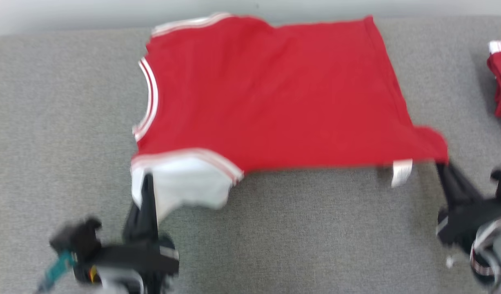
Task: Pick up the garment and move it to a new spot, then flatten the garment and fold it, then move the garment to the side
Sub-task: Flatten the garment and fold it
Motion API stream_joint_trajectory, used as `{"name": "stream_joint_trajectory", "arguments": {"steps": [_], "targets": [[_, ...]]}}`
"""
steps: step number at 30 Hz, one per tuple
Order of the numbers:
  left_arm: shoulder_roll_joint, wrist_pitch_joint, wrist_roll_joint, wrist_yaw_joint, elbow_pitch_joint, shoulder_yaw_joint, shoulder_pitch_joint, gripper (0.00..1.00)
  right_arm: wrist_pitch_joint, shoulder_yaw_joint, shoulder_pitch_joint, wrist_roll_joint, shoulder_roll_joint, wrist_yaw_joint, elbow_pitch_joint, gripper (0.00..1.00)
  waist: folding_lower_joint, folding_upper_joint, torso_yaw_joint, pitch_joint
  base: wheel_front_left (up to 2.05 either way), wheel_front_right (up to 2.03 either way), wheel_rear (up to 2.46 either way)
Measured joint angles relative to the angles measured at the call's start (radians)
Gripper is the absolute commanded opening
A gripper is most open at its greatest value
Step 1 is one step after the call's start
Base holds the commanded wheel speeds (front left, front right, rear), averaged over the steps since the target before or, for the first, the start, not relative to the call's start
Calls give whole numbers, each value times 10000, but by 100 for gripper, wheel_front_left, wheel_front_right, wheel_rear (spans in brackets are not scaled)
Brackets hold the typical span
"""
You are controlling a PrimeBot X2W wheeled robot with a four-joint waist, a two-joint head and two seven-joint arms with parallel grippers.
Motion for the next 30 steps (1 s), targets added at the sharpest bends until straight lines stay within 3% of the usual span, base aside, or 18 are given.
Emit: {"name": "stream_joint_trajectory", "arguments": {"steps": [9, 16, 23, 30], "targets": [[-510, -169, -391, 21, -472, 15, 2360, 0, 949, -1987, 3282, -1392, 1009, 0, -1572, 0, 1, 0, 176, -748, 0, 0, 0], [-652, -138, -462, 75, -884, -188, 3259, 0, 2138, -3498, 5203, -2299, 1875, 0, -2974, 0, 2, 1, 325, -1072, 0, 0, 0], [-587, -10, -529, 65, -1051, -157, 3268, 0, 2963, -4169, 5591, -2746, 2399, 0, -3992, 0, 2, 2, 335, -1038, 0, 0, 0], [-263, 288, -470, -98, -1114, -98, 2316, 0, 3716, -3969, 5109, -2930, 2525, 0, -4429, 0, 4, 3, 70, -892, 0, 0, 0]]}}
